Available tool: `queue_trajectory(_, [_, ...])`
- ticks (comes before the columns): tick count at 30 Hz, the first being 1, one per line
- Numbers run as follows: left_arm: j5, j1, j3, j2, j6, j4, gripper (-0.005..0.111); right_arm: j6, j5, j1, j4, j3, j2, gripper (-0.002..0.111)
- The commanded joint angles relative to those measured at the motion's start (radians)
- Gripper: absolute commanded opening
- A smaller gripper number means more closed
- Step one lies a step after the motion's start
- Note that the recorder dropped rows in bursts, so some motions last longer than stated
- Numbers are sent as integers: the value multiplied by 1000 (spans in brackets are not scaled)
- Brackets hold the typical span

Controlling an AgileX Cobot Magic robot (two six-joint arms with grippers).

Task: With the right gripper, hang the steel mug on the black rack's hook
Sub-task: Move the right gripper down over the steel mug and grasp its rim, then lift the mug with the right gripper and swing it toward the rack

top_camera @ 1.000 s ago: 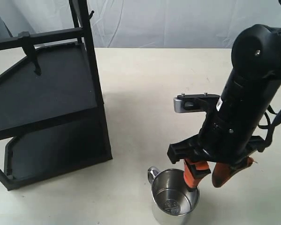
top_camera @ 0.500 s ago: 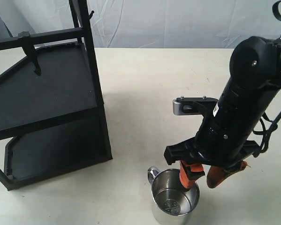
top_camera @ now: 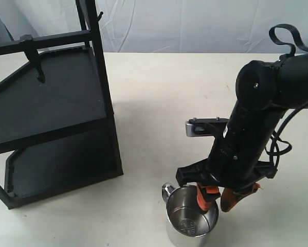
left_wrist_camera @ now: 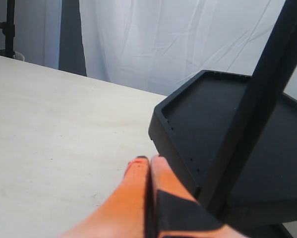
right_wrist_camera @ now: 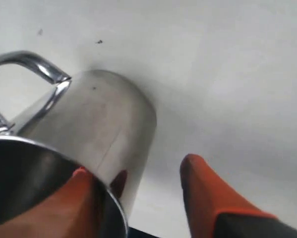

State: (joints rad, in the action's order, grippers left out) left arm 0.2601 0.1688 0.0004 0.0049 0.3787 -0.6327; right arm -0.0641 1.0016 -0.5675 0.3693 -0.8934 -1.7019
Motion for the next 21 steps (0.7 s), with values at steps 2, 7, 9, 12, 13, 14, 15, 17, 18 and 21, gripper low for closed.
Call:
queue_trajectory(2, [-7,0,0,-5,2,-13,2,10,-4,-3,10,3,-4,18])
queue_trajectory(7, [-7,0,0,-5,2,-13,2,48,-7,-3,38,3,-4,-1])
queue_trajectory(9, [-7,0,0,-5,2,-13,2,90,-7,-3,73,3,-4,-1])
queue_trajectory(12, [-7,0,0,-5,2,-13,2,431,0,-3,293,0,11,-1])
queue_trajectory(13, [-7,0,0,-5,2,-13,2,530,9,-3,345,0,22,-1])
queue_trajectory(14, [-7,0,0,-5,2,-13,2,697,19,-3,423,0,37,-1])
queue_trajectory(15, [-7,0,0,-5,2,-13,2,754,19,-3,455,0,48,-1])
queue_trajectory(17, [-7,0,0,-5,2,-13,2,871,18,-3,542,0,76,-1])
queue_trajectory(18, [-7,0,0,-5,2,-13,2,947,16,-3,618,0,91,-1])
queue_trajectory(21, [-7,0,0,-5,2,-13,2,1089,26,-3,823,0,104,-1])
